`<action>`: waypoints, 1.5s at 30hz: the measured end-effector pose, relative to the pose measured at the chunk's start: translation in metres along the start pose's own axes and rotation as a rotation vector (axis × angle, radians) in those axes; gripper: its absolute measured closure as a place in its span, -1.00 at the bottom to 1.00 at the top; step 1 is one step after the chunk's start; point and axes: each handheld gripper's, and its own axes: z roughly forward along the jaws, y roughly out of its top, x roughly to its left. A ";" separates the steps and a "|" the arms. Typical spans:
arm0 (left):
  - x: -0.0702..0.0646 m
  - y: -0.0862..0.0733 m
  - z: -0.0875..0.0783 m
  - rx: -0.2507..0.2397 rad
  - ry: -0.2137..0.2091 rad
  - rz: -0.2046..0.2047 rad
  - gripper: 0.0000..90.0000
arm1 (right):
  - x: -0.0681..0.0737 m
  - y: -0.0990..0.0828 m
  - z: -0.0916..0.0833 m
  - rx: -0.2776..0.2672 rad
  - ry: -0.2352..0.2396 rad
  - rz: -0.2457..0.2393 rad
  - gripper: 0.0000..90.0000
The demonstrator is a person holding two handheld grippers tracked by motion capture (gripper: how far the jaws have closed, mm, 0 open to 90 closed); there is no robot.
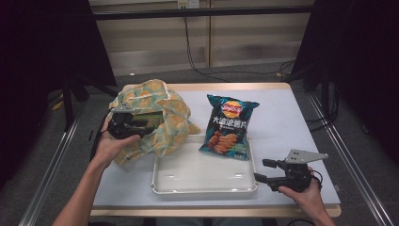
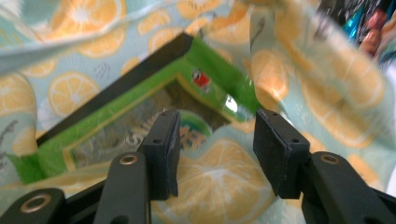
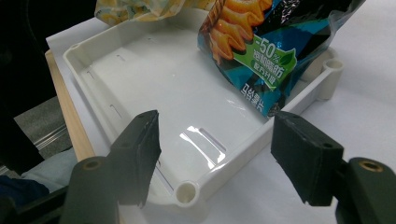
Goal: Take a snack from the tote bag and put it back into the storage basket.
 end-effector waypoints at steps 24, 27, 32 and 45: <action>0.044 0.022 0.016 0.008 0.000 -0.081 0.15 | -0.002 -0.001 0.002 0.009 0.008 -0.001 -0.27; 0.047 0.026 0.024 0.042 -0.009 -0.065 -0.01 | -0.002 -0.001 0.002 0.005 0.012 0.004 -0.27; 0.047 0.030 0.037 0.052 -0.056 -0.054 -0.25 | -0.003 -0.001 0.003 0.011 0.016 0.006 -0.27; 0.021 0.030 0.058 0.088 -0.072 0.080 -0.56 | -0.002 -0.002 0.003 0.019 0.019 0.000 -0.27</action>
